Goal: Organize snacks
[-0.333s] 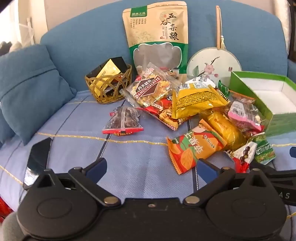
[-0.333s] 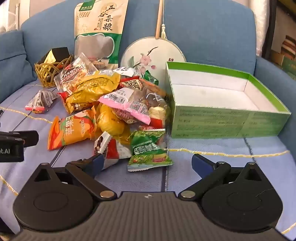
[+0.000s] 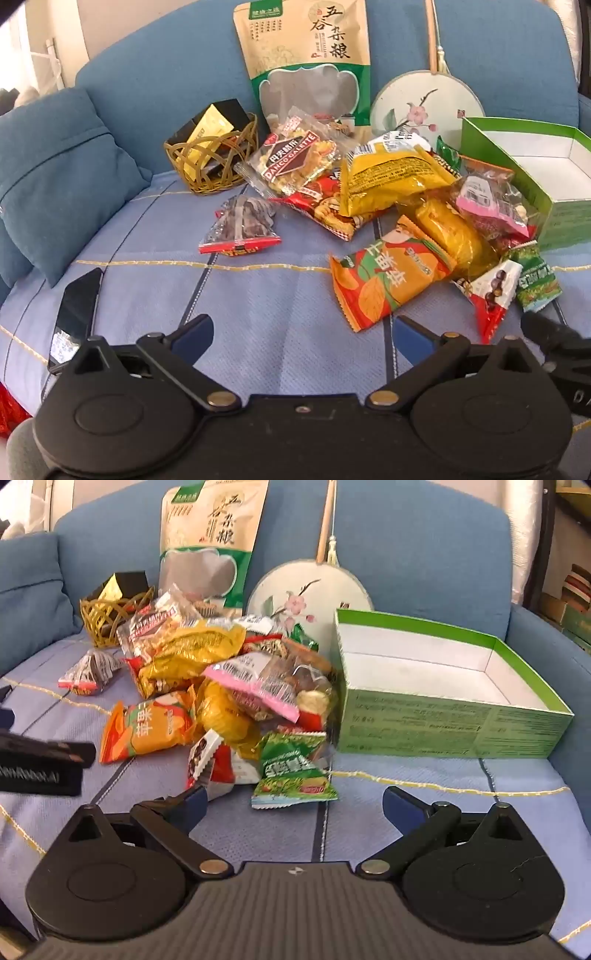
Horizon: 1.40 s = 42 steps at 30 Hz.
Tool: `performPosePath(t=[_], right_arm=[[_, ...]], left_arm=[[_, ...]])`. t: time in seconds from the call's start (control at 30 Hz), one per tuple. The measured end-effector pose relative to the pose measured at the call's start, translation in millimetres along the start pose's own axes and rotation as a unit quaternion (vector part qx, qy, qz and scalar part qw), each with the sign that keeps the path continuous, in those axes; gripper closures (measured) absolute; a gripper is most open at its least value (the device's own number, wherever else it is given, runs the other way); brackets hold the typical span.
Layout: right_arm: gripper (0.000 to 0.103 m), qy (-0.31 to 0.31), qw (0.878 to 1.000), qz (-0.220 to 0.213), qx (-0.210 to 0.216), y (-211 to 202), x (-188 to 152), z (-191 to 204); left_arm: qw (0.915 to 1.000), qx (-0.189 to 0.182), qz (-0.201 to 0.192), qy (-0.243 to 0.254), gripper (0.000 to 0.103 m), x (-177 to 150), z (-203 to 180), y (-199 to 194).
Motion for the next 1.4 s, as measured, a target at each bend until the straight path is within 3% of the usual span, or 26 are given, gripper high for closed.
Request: performPosePath(t=[0.17, 0.5, 0.53, 0.63, 1.4], right_arm=[[0.0, 0.03, 0.999, 0.012, -0.002, 40.2, 49.1, -13.9], [0.0, 0.025, 1.0, -0.002, -0.006, 31.8, 65.8, -8.5], [0.0, 0.019, 0.999, 0.032, -0.004, 30.2, 67.7, -6.8], [0.0, 0.01, 0.999, 0.031, -0.007, 26.3, 76.0, -3.5], [0.0, -0.001, 0.998, 0.055, -0.02, 33.7, 80.5, 6.1]], left_arm=[[1.0, -0.002, -0.008, 0.001, 0.0, 3.7, 0.4, -9.4], [0.9994, -0.012, -0.031, -0.013, 0.0, 7.6, 6.8, -25.4], [0.9992, -0.013, -0.033, -0.015, 0.0, 8.0, 7.8, -27.0], [0.9988, -0.021, -0.039, -0.02, 0.0, 9.2, 9.4, -31.5], [0.9981, -0.044, -0.039, -0.018, 0.0, 7.8, 9.6, -27.3]])
Point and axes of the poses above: each gripper's, at about its wrist camera, not at the fingertips, and y roughly the way its jaws point, z to its left, x to its top, the point moved 2 cm from there along y, roughly the way its jaws point, and after that the axes turned 6 degrees about -x, right-handed, at the moved point
